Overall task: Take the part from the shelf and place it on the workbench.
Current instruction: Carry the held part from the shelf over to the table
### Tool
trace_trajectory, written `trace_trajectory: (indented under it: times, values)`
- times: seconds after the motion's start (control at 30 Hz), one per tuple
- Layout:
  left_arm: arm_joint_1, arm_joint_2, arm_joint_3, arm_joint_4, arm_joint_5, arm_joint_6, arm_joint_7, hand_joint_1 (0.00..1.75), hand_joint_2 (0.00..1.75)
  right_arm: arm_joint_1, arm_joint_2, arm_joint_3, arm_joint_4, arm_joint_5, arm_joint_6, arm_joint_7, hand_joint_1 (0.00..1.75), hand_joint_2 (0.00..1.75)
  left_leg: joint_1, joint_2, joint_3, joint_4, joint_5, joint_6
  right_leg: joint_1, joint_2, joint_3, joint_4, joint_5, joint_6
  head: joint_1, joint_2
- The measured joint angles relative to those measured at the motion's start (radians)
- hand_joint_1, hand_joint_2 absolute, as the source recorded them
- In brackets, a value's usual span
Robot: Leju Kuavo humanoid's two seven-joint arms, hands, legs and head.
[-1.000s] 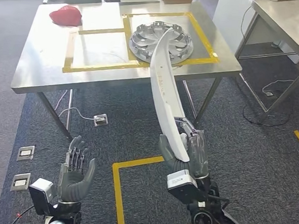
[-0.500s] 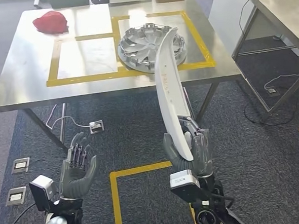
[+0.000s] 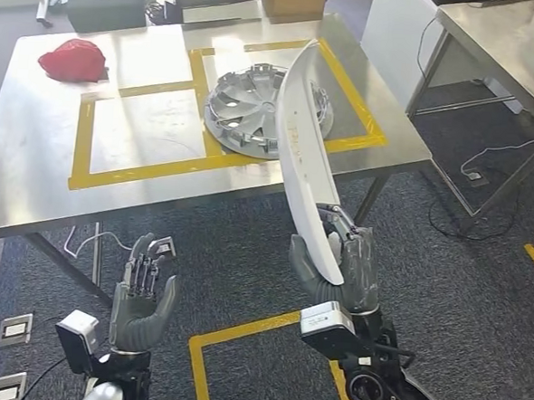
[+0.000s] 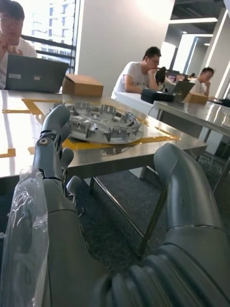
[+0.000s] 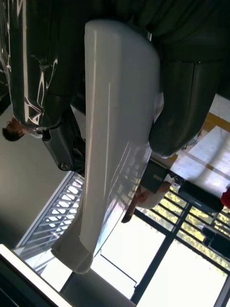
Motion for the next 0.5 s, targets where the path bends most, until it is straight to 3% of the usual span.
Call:
trace_trajectory:
  times: [0.07,0.1,0.13,0.17,0.2,0.27,0.3,0.4,0.43,0.5]
  values:
    - [-0.002,-0.006,0.0,0.009,0.0,-0.007,-0.001,0.0,1.75,-0.004,-0.004,0.004,-0.001,0.003,0.0,0.01,1.75,1.75,0.003,0.0,0.025,0.0,-0.022,-0.002,-0.007,-0.002,-0.072,0.067,-0.062,0.011,0.008,0.0]
    - [-0.003,-0.009,0.0,0.014,0.001,-0.01,-0.001,0.0,1.75,-0.008,-0.006,0.006,-0.001,0.004,0.0,0.016,1.75,1.75,0.005,-0.001,0.04,0.0,-0.034,-0.003,-0.01,-0.003,-0.091,0.06,-0.074,0.015,0.012,0.0]
    - [-0.003,-0.012,0.0,0.018,0.001,-0.013,-0.002,0.0,1.75,-0.014,-0.009,0.008,-0.001,0.004,0.0,0.021,1.75,1.75,0.007,-0.001,0.057,0.0,-0.046,-0.006,-0.014,-0.004,-0.098,0.026,-0.061,0.019,0.017,0.0]
    - [-0.005,-0.014,0.0,0.022,0.002,-0.015,-0.003,0.0,1.75,-0.02,-0.011,0.011,-0.001,0.002,0.0,0.027,1.75,1.75,0.009,-0.002,0.074,0.001,-0.06,-0.01,-0.017,-0.006,-0.096,-0.028,-0.016,0.022,0.021,0.0]
    - [-0.007,-0.016,0.0,0.028,0.002,-0.017,-0.004,0.0,1.75,-0.027,-0.014,0.015,-0.001,0.001,0.0,0.032,1.75,1.75,0.009,-0.002,0.087,0.002,-0.073,-0.016,-0.02,-0.007,-0.095,-0.097,0.056,0.025,0.026,0.0]
    - [-0.012,-0.021,0.0,0.04,0.005,-0.02,-0.006,0.0,1.75,-0.043,-0.02,0.029,-0.001,-0.004,0.0,0.043,1.75,1.75,0.007,-0.002,0.1,0.004,-0.093,-0.028,-0.022,-0.01,-0.094,-0.193,0.164,0.016,0.03,0.0]
    - [-0.014,-0.023,0.0,0.045,0.006,-0.021,-0.007,0.0,1.75,-0.051,-0.023,0.037,-0.003,-0.008,0.0,0.049,1.75,1.75,0.005,-0.002,0.103,0.005,-0.098,-0.034,-0.021,-0.01,-0.095,-0.215,0.187,0.007,0.029,0.0]
    - [-0.02,-0.028,-0.001,0.05,0.007,-0.026,-0.009,0.0,1.75,-0.081,-0.031,0.058,-0.008,-0.023,0.008,0.072,1.75,1.75,0.007,0.0,0.103,0.022,-0.106,-0.05,-0.024,-0.005,-0.071,-0.22,0.178,-0.017,0.022,0.0]
    - [-0.022,-0.029,-0.001,0.052,0.008,-0.026,-0.009,0.0,1.75,-0.093,-0.033,0.067,-0.009,-0.029,0.012,0.079,1.75,1.75,0.009,0.001,0.084,0.059,-0.11,-0.054,-0.025,-0.004,-0.061,-0.221,0.174,-0.022,0.016,0.0]
    - [-0.025,-0.029,0.0,0.058,0.008,-0.027,-0.009,0.0,1.75,-0.116,-0.037,0.086,-0.01,-0.044,0.025,0.09,1.75,1.75,0.011,0.003,0.003,0.186,-0.135,-0.058,-0.024,-0.003,-0.042,-0.224,0.159,-0.028,0.002,0.0]
